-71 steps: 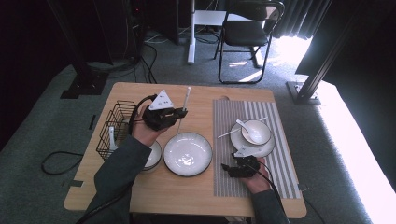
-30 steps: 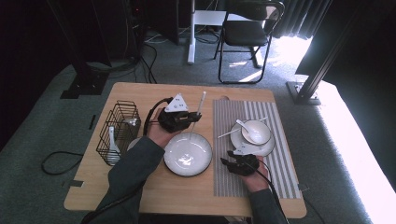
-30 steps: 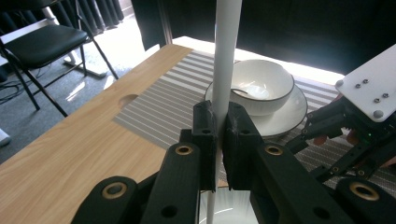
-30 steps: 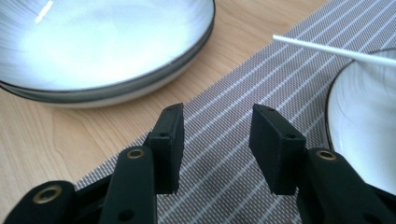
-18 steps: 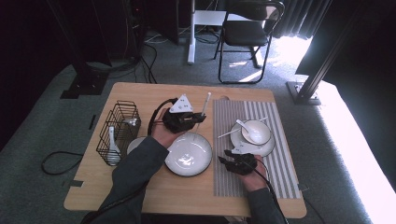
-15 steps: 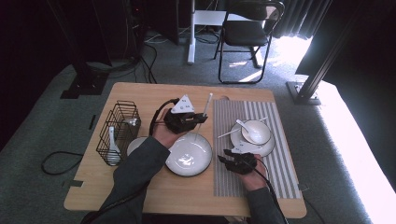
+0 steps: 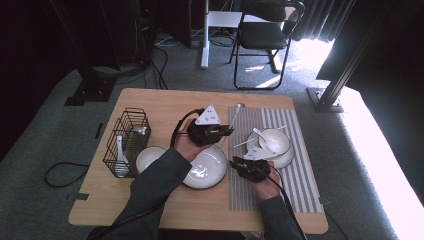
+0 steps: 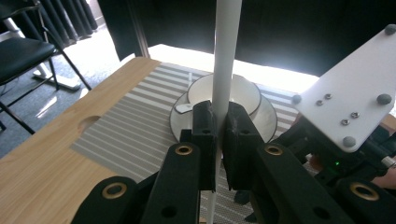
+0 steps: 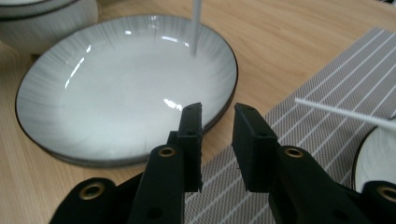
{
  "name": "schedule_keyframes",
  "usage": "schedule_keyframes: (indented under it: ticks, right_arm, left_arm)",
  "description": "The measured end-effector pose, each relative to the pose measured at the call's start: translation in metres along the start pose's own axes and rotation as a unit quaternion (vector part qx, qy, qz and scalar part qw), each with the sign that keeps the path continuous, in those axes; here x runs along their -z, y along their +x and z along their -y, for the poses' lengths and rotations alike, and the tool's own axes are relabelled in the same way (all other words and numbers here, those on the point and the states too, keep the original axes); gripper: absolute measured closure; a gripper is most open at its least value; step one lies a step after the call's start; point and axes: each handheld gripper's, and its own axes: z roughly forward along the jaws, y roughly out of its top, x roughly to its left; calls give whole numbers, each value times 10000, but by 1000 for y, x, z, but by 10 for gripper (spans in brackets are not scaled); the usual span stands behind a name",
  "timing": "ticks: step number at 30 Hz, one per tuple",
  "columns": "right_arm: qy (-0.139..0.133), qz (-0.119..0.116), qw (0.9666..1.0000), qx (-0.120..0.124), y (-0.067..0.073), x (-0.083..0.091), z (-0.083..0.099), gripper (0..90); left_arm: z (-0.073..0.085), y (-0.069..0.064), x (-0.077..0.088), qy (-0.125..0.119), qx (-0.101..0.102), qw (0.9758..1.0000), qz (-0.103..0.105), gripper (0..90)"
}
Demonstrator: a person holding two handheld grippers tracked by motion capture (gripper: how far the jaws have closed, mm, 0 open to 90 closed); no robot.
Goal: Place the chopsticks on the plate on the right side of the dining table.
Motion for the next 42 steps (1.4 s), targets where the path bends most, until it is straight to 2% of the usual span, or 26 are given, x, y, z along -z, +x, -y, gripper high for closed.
schedule_keyframes:
  ticks: [6,8,12,15,18,25,31,40,42]
  right_arm:
    - [-179,-132,9997,-50,2,-3,-7,769]
    - [-218,-187,9995,-115,1,-4,-6,769]
    - [-232,-166,9995,-113,1,-5,-6,855]
    - [-195,-147,9996,-146,0,-4,-5,865]
    - [-220,-149,9996,-124,0,-3,-6,867]
    - [-280,-189,9991,-239,-1,-1,-6,867]
    - [-301,-227,9989,-280,-2,0,-6,867]
    - [-309,-246,9988,-290,-1,1,-7,867]
    - [-299,-244,9988,-300,-1,0,-7,865]
  left_arm:
    - [-5,-10,-9,-55,6,9998,197,849]
    - [-5,-12,-12,-110,64,9995,298,849]
    - [-3,-14,-17,-120,100,9991,382,849]
    - [-2,-13,-17,-102,119,9989,436,842]
    - [1,-14,-17,-38,106,9993,370,760]
    - [26,-16,-26,186,242,9991,307,746]
    - [43,-17,-38,357,362,9980,364,762]
    - [52,-18,-48,406,294,9978,441,829]
    - [52,-19,-49,408,264,9981,382,857]
